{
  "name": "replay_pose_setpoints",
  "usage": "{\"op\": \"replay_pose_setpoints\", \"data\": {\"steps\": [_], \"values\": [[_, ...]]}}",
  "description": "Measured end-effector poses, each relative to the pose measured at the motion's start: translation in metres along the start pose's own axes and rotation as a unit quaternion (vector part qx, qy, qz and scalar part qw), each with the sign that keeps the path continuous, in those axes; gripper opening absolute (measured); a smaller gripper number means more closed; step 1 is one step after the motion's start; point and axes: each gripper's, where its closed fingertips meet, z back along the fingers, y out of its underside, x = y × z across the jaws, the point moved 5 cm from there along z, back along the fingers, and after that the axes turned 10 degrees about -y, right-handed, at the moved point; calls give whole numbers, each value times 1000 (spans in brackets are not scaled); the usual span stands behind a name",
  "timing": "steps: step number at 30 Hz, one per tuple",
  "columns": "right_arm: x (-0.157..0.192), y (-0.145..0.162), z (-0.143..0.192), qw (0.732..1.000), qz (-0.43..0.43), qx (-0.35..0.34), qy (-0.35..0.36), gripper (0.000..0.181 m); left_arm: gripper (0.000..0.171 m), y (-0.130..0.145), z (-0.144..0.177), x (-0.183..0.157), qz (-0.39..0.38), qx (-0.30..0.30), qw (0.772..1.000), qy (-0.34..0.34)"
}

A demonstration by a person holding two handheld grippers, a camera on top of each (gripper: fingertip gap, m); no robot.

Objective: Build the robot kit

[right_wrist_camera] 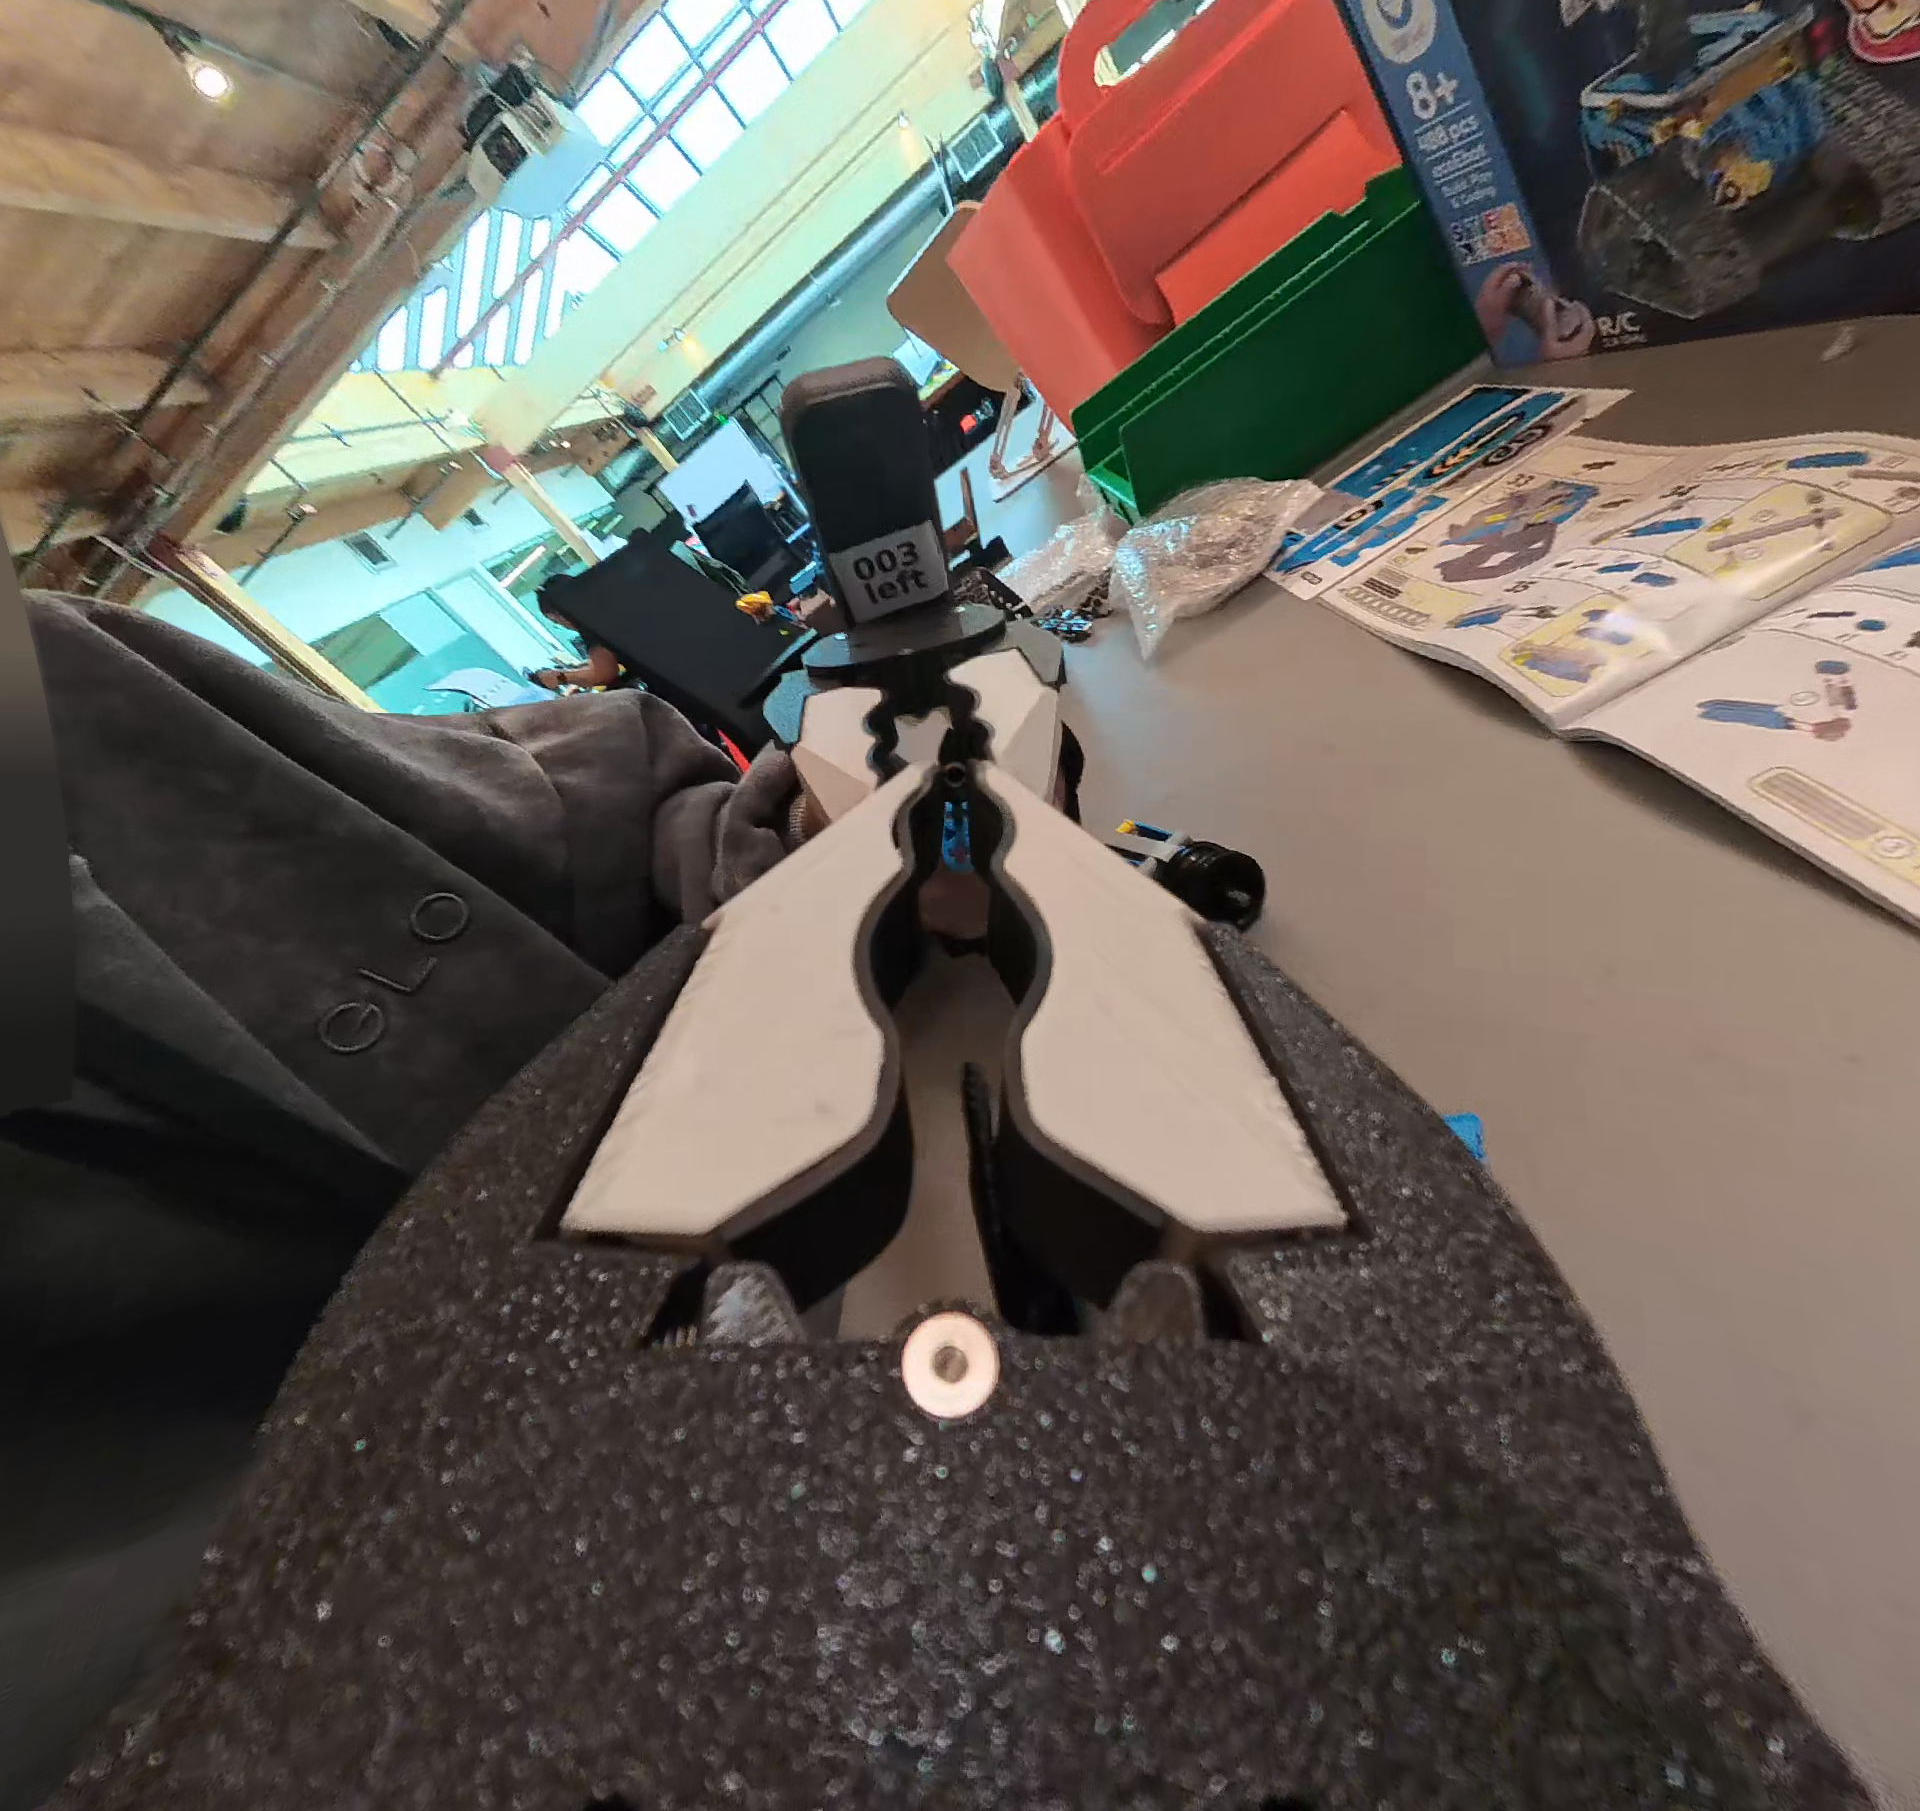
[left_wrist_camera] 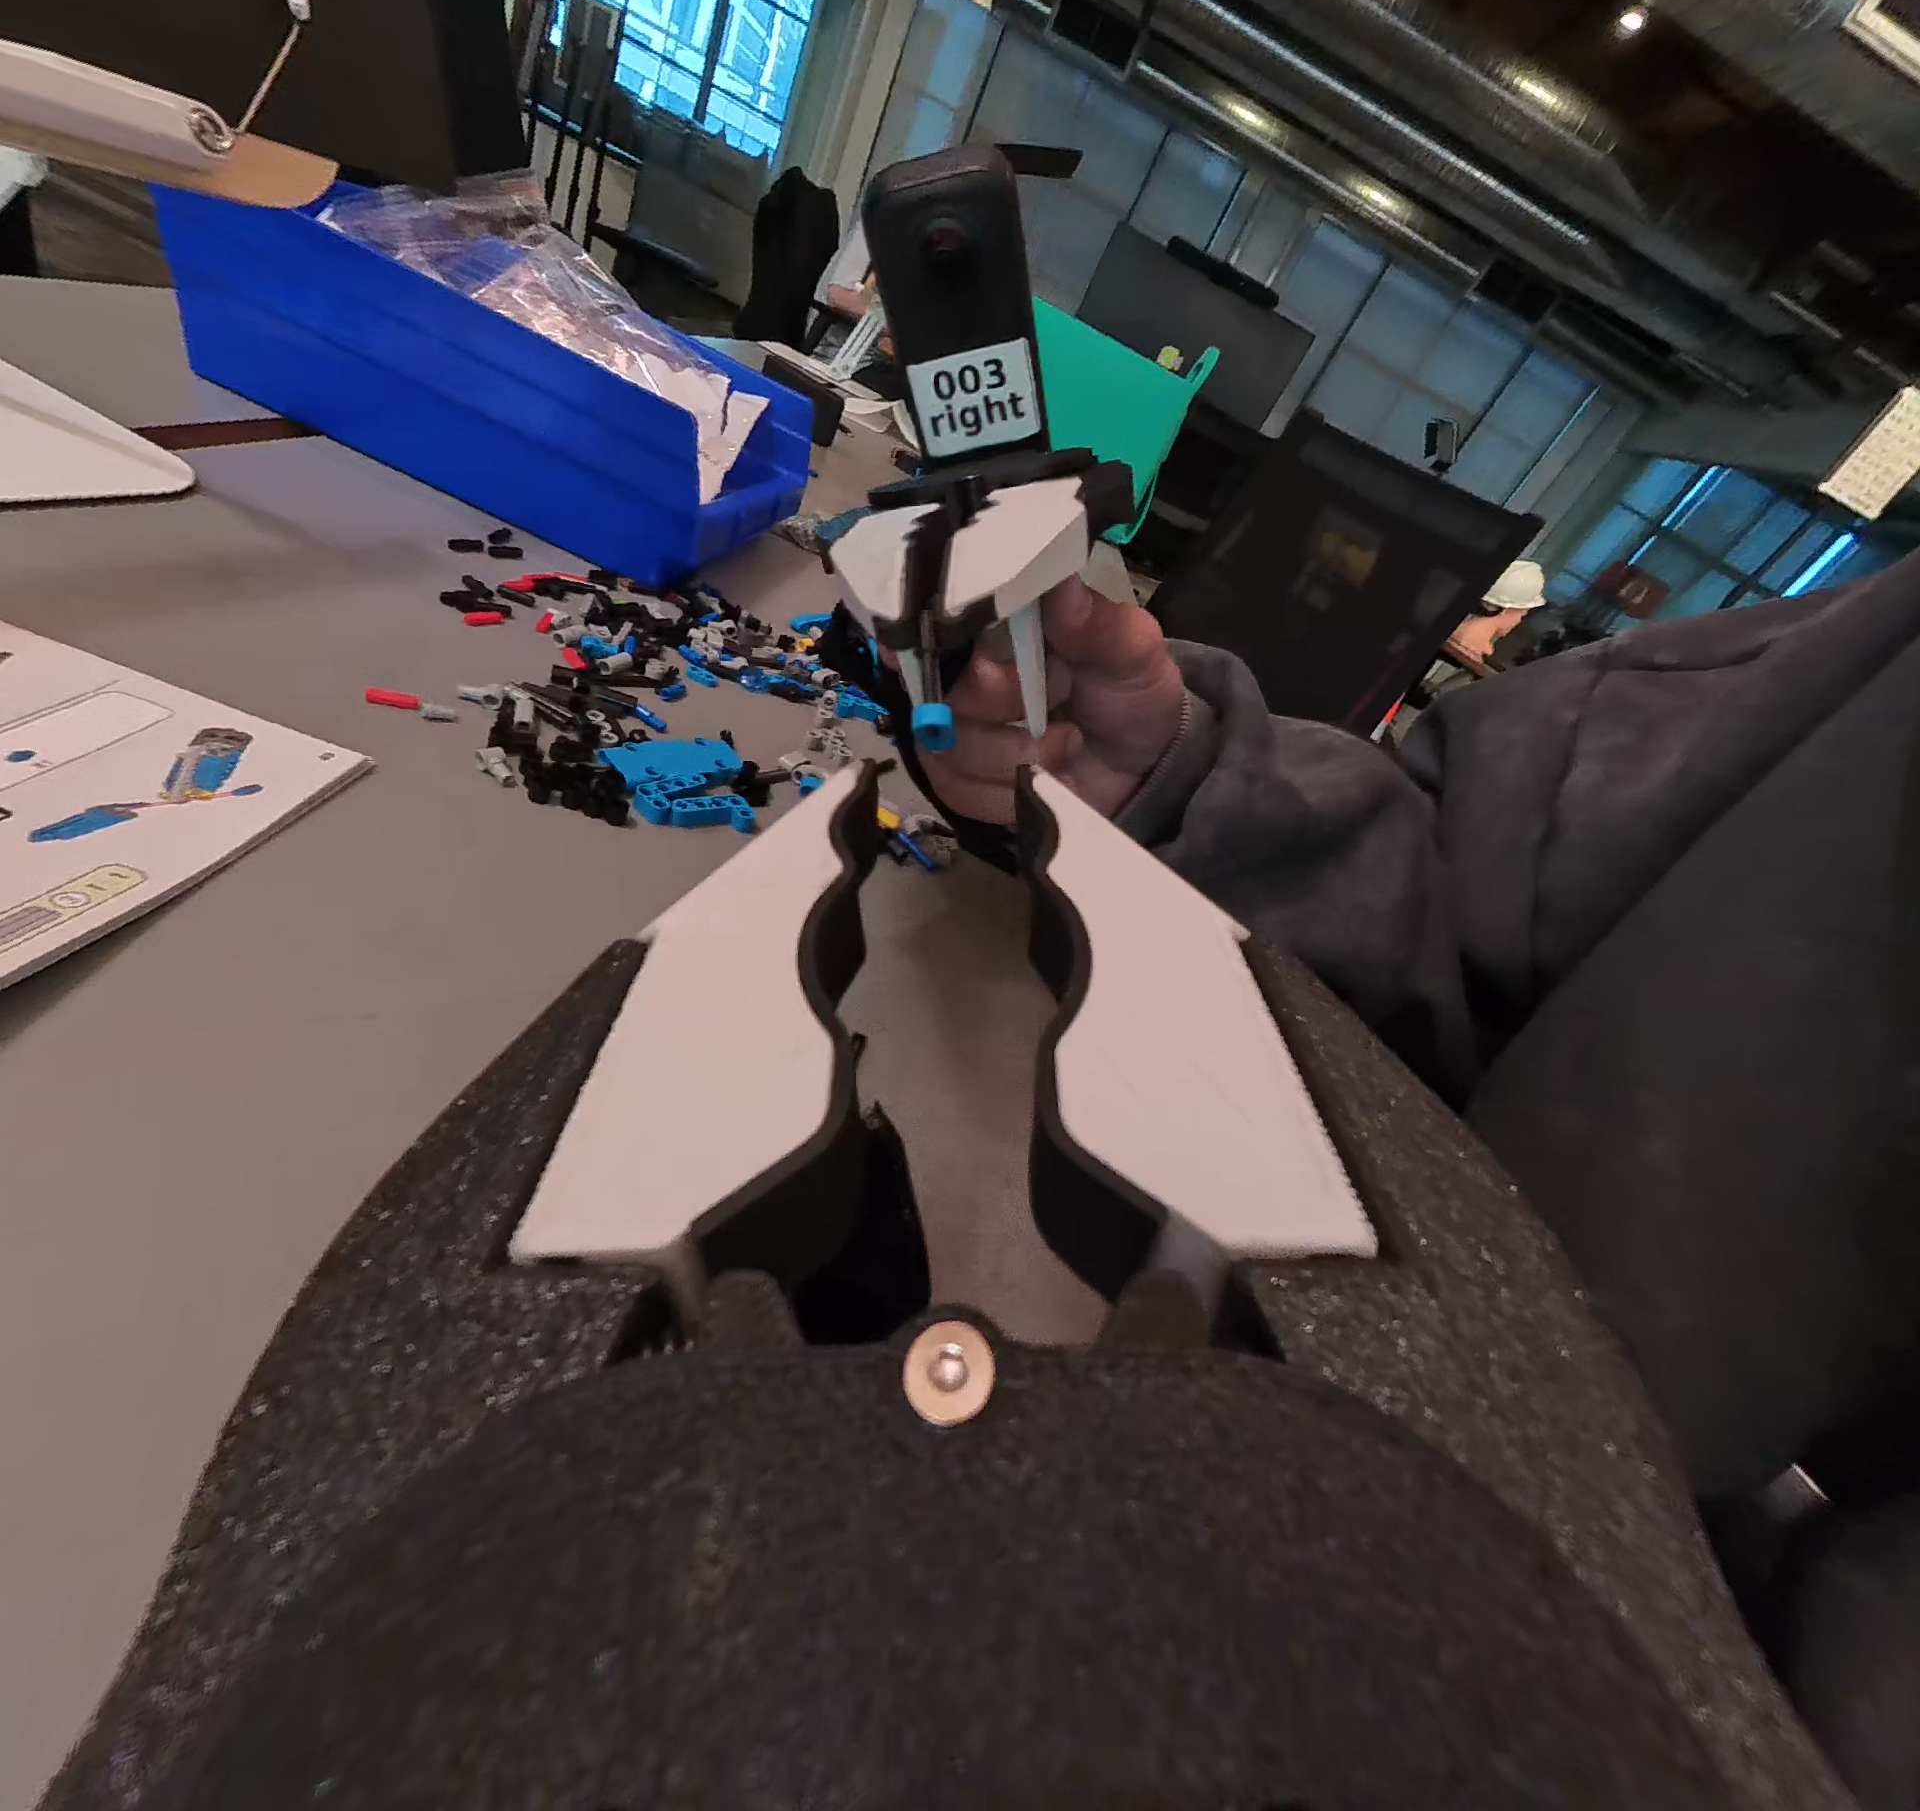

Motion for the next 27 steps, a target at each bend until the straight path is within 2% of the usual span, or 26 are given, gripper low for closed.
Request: {"op": "replay_pose_setpoints", "data": {"steps": [4,5,6,10,14,21,24,27], "values": [[2,7,-8,1000,-9,15,-17,3,24,3,-4,-5,9,7,1000,20],[2,8,-10,1000,-8,20,-18,3,10,3,-4,-6,10,6,1000,25],[3,9,-12,999,-8,20,-26,3,7,3,-3,-6,8,5,1000,21],[4,12,-10,999,9,45,-18,3,6,8,-4,-5,-10,29,999,16],[0,24,-7,991,51,120,16,4,6,15,-5,-4,-68,68,995,-14],[-5,39,-10,975,109,188,49,0,6,27,-8,-2,-118,115,986,-33],[-9,41,-9,971,112,201,63,9,6,30,-9,-2,-125,123,984,-30],[-8,41,-9,971,120,199,52,10,6,30,-8,-3,-117,124,985,-18]]}}
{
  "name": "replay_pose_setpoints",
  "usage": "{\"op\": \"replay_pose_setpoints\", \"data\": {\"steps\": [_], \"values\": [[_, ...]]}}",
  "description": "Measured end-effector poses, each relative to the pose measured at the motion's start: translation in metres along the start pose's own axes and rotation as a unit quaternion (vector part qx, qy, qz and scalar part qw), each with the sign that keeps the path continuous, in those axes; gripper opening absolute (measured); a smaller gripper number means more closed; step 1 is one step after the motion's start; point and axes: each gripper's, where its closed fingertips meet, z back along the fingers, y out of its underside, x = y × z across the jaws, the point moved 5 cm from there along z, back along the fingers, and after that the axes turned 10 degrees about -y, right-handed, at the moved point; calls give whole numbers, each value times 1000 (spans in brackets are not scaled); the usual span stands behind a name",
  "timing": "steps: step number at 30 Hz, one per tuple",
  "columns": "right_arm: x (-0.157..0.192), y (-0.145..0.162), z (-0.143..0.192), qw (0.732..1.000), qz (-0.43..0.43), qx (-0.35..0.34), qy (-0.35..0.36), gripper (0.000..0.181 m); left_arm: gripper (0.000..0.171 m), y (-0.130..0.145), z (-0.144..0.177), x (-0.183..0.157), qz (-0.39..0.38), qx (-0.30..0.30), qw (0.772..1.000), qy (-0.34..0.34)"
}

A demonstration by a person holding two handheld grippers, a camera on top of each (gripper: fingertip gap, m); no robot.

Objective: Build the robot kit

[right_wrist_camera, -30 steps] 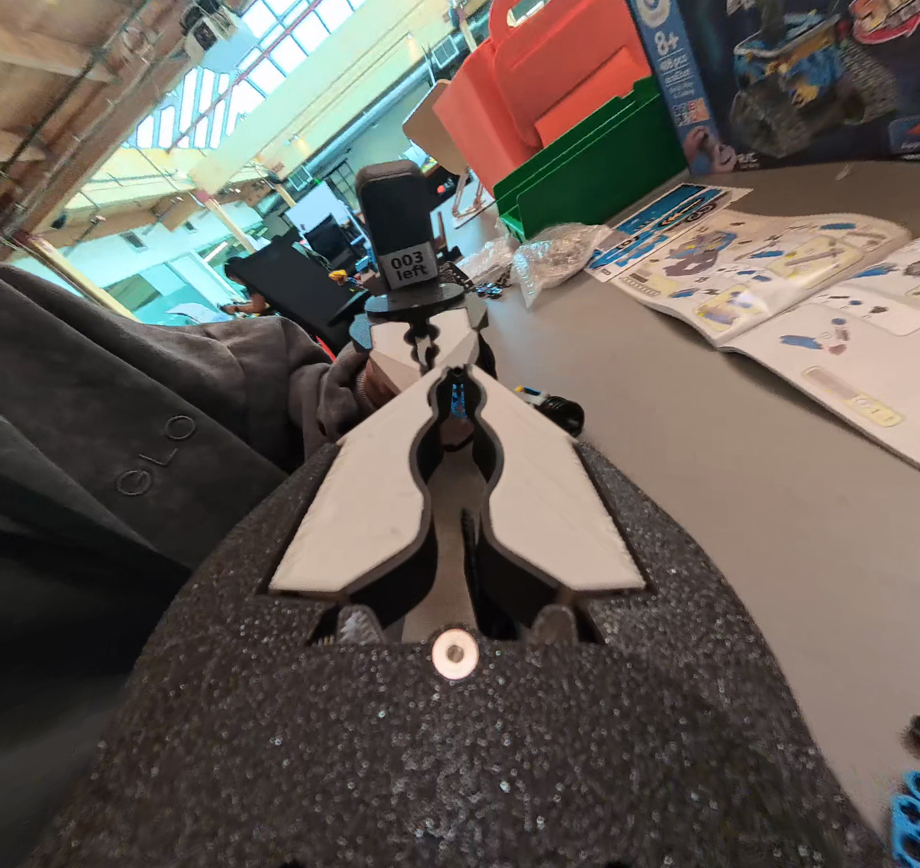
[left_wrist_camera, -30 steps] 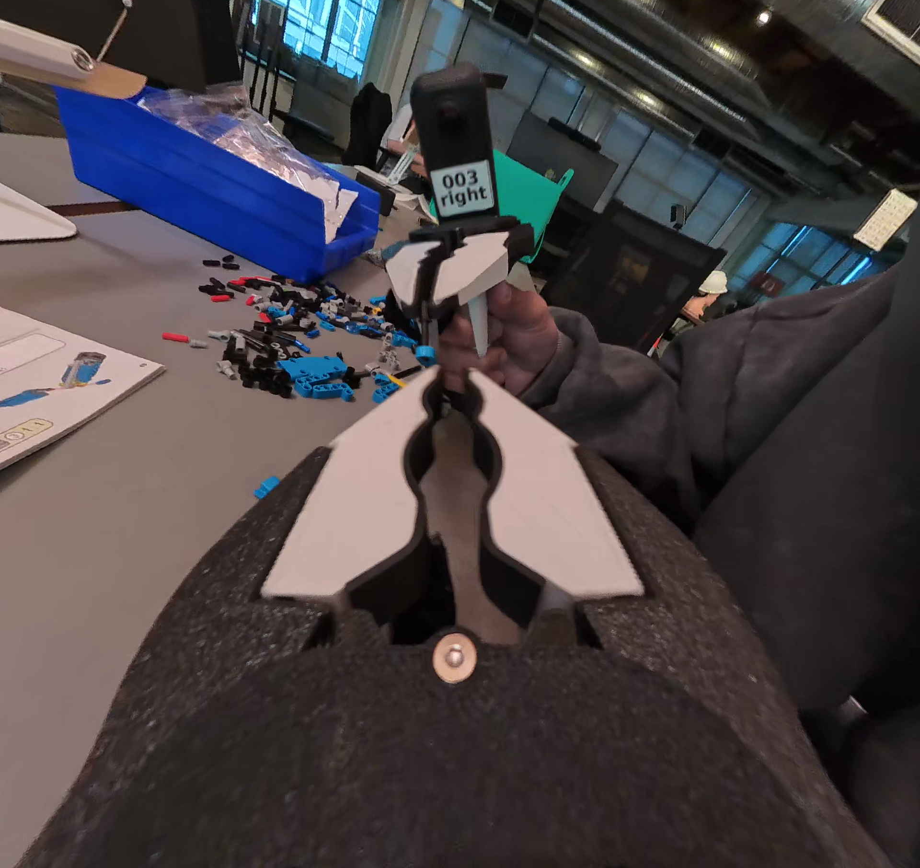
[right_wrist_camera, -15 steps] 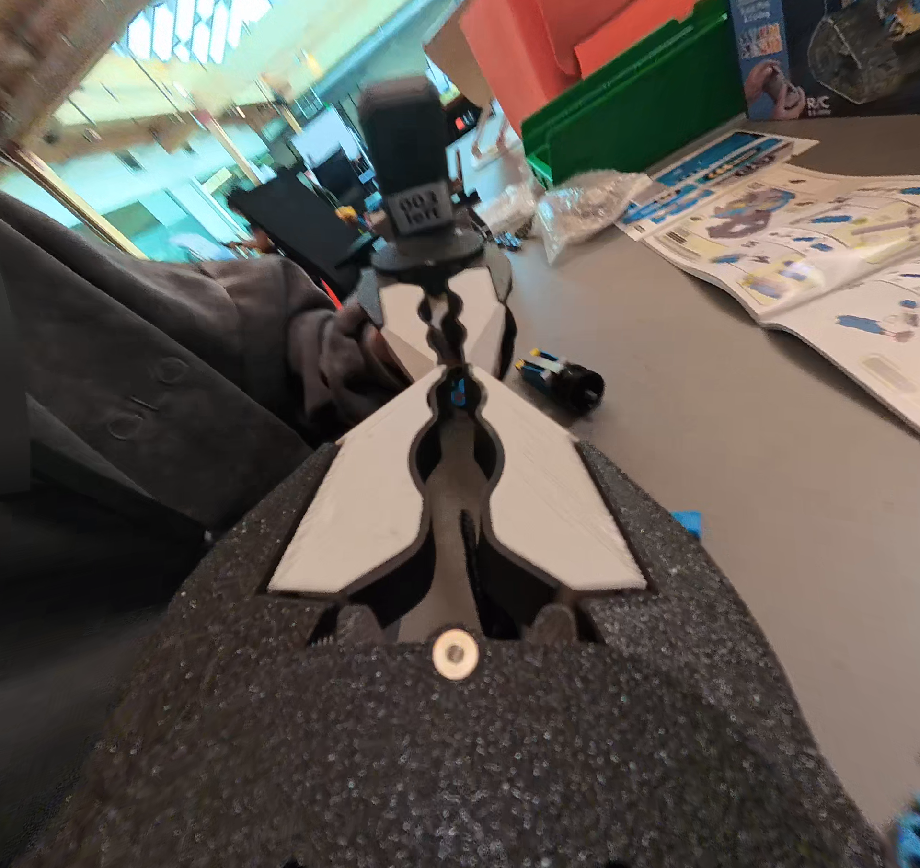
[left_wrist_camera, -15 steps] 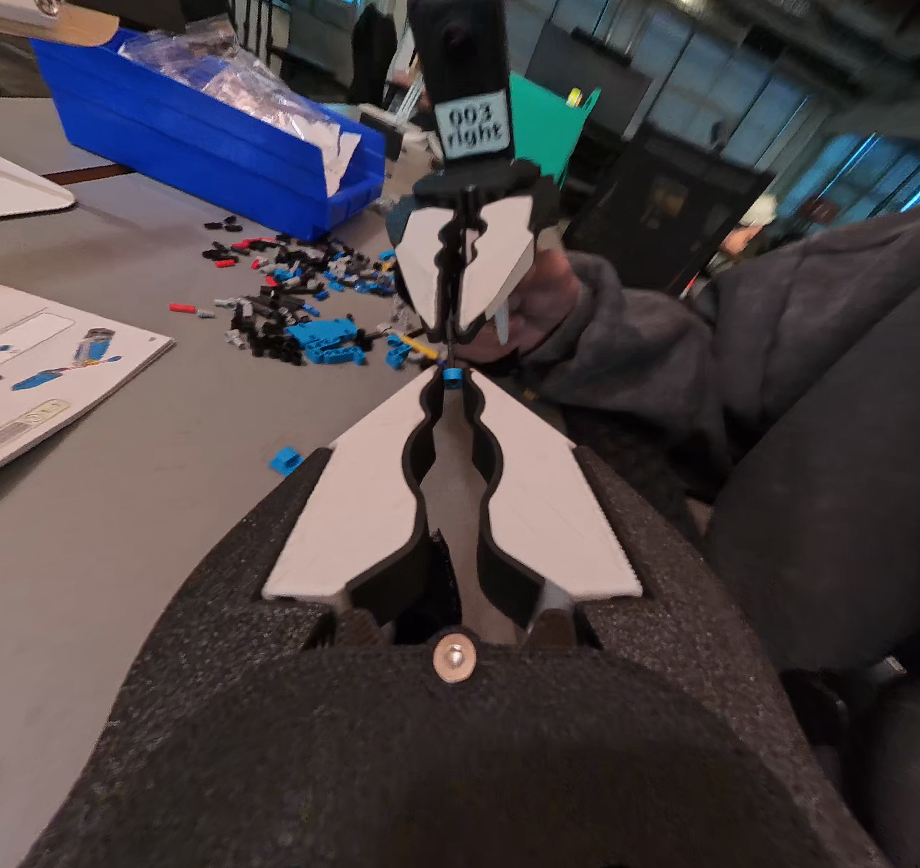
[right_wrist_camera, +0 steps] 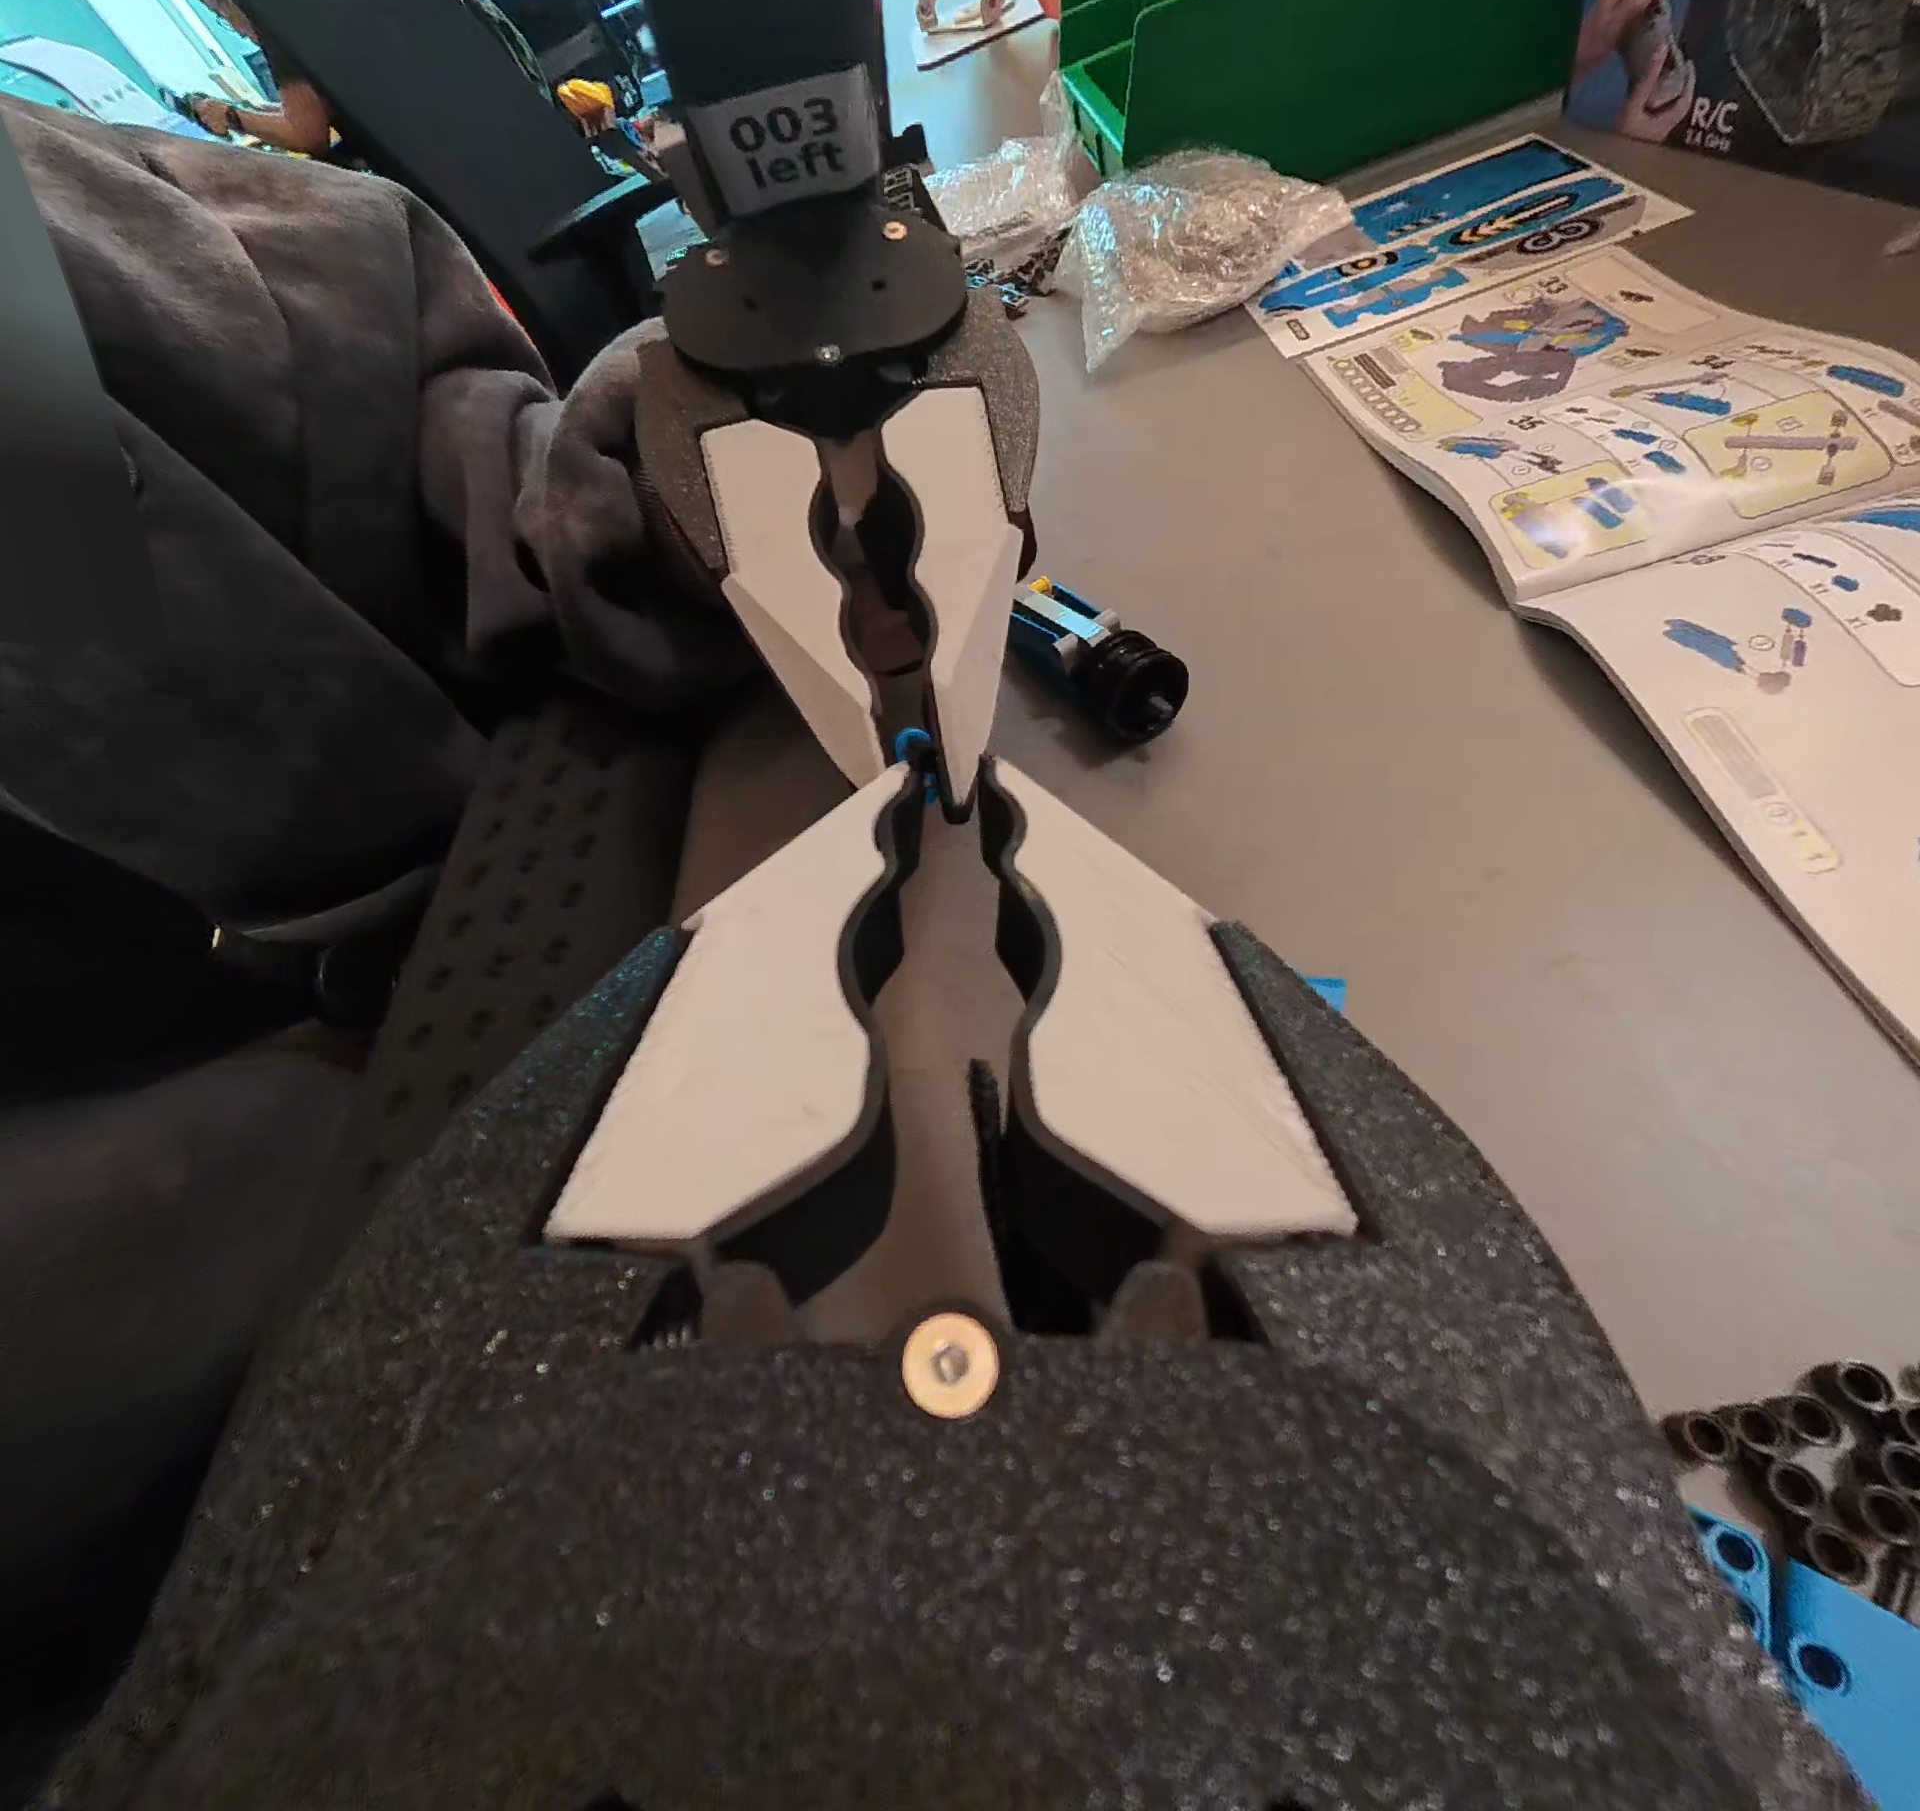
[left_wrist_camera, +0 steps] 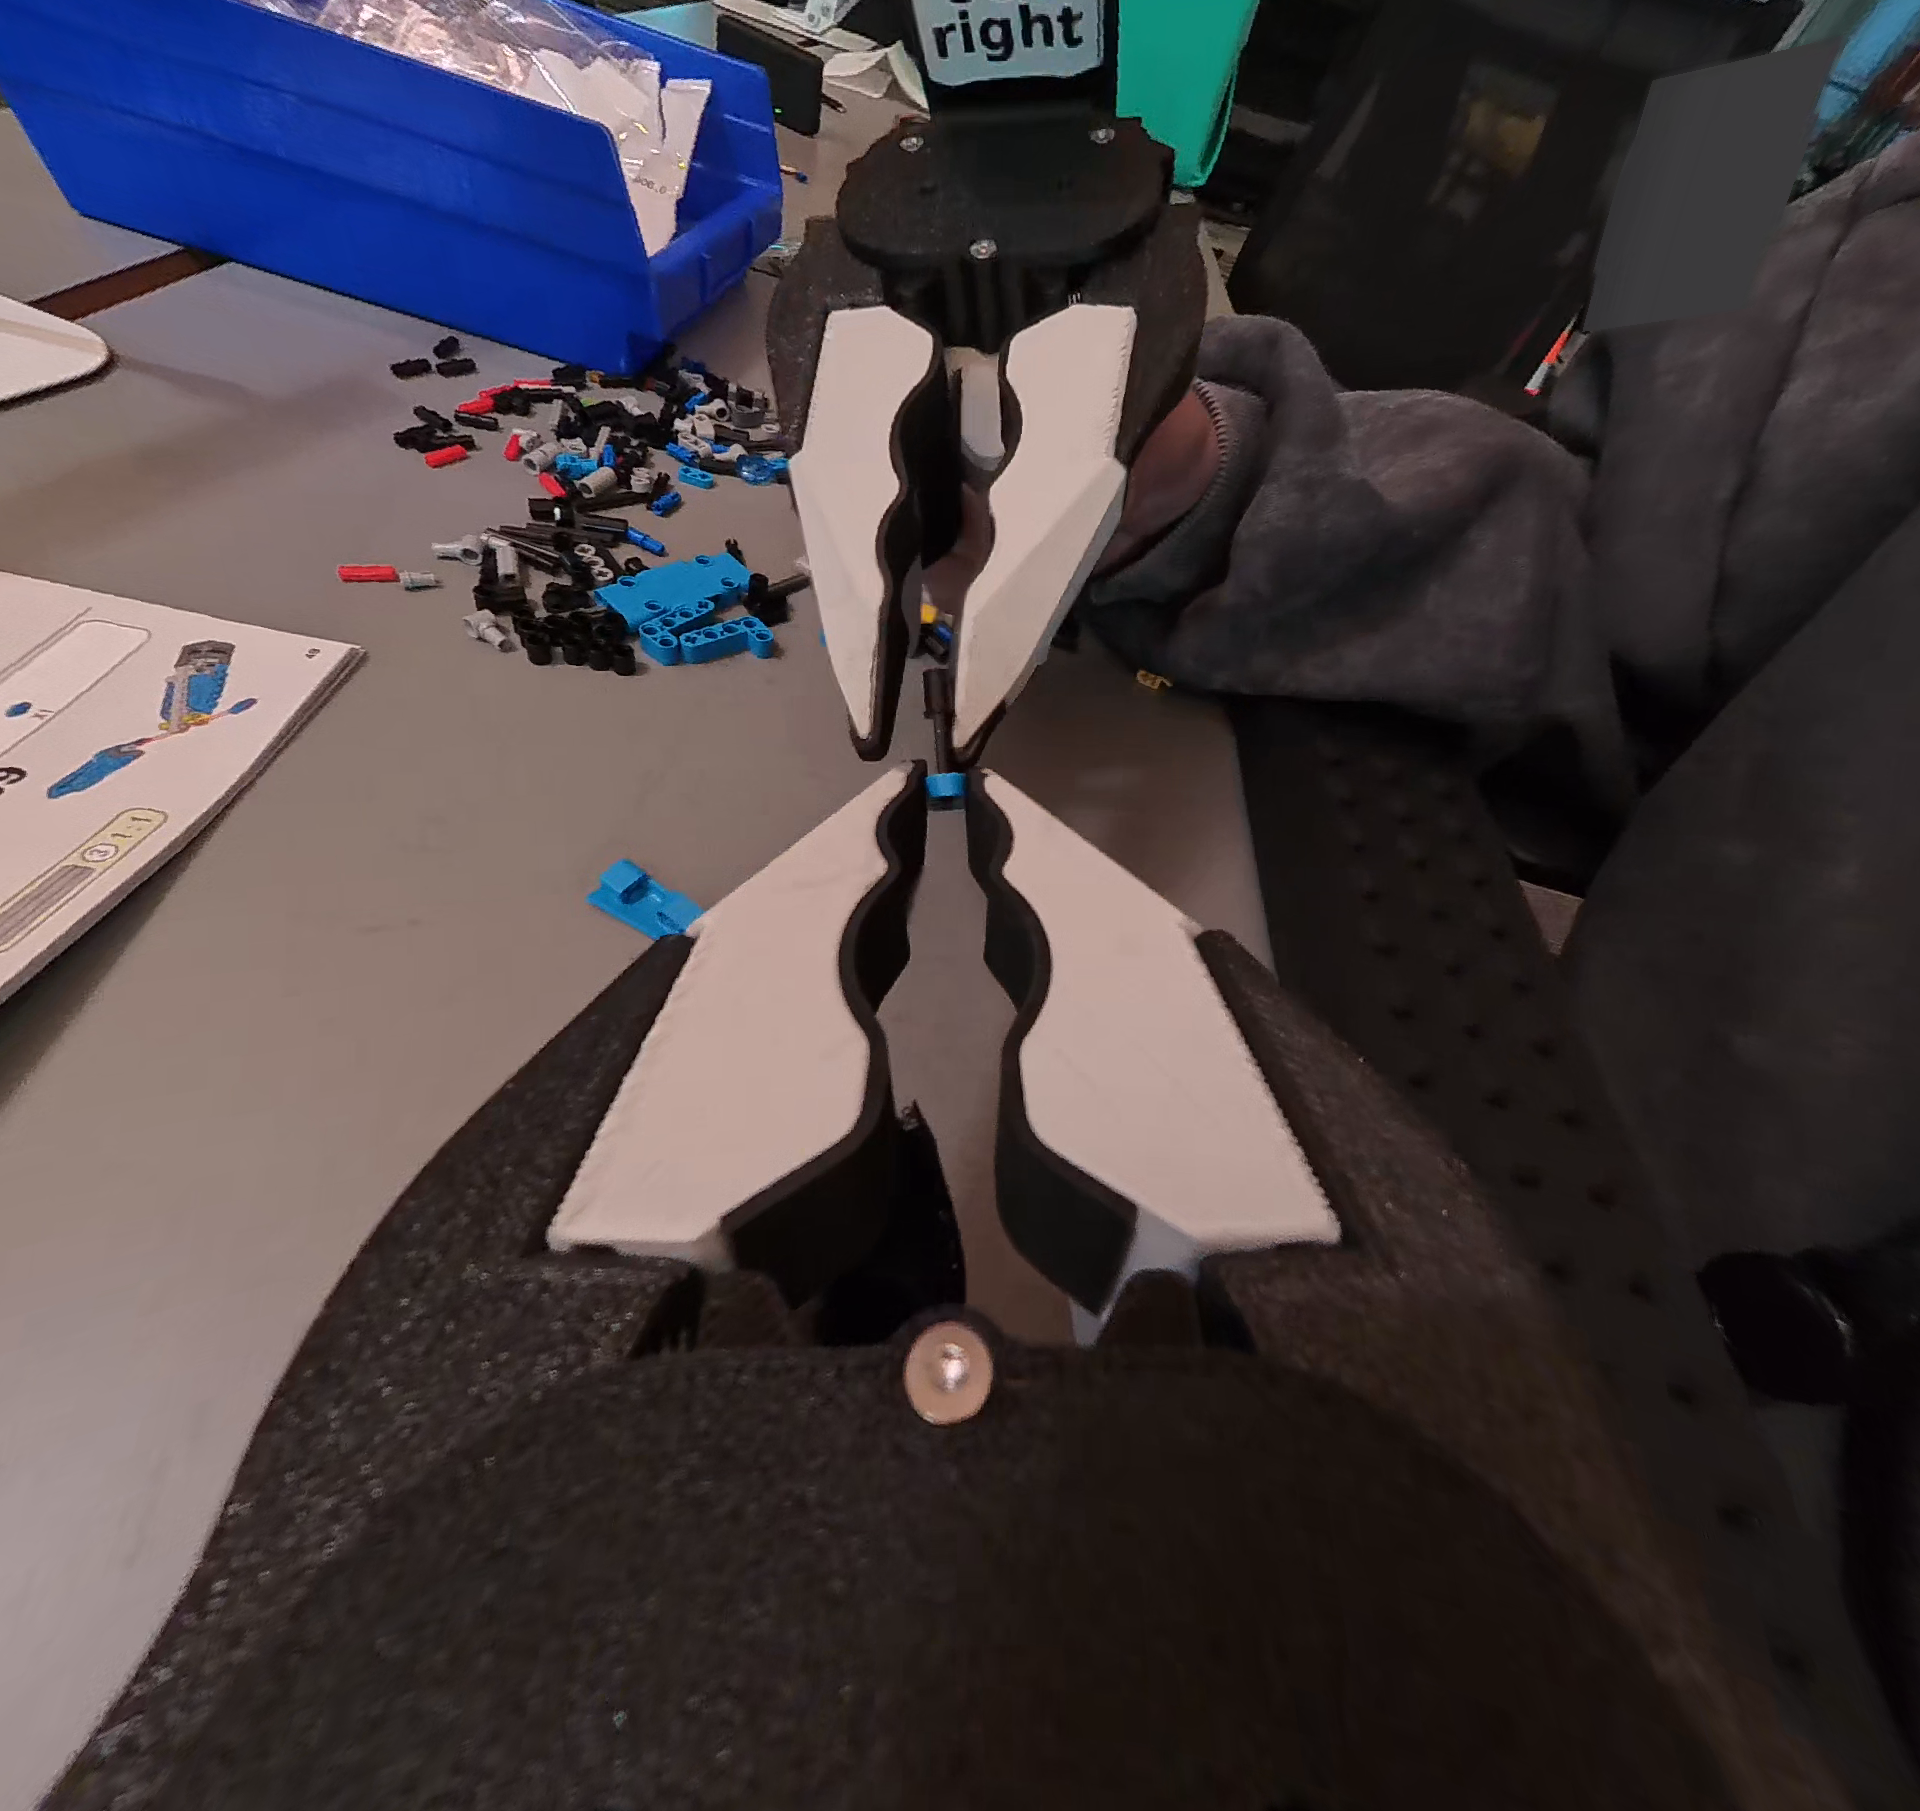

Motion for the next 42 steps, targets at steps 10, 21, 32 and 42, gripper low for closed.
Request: {"op": "replay_pose_setpoints", "data": {"steps": [10,21,32,42], "values": [[5,-2,-1,999,-5,-19,-37,4,6,-3,2,1,36,-12,999,25],[3,-12,11,996,-24,-68,-49,3,7,-19,16,6,73,-88,993,43],[3,-21,16,991,-30,-118,-56,11,6,-24,20,10,105,-107,987,57],[6,-22,14,991,-28,-114,-57,5,10,-24,15,7,86,-108,989,42]]}}
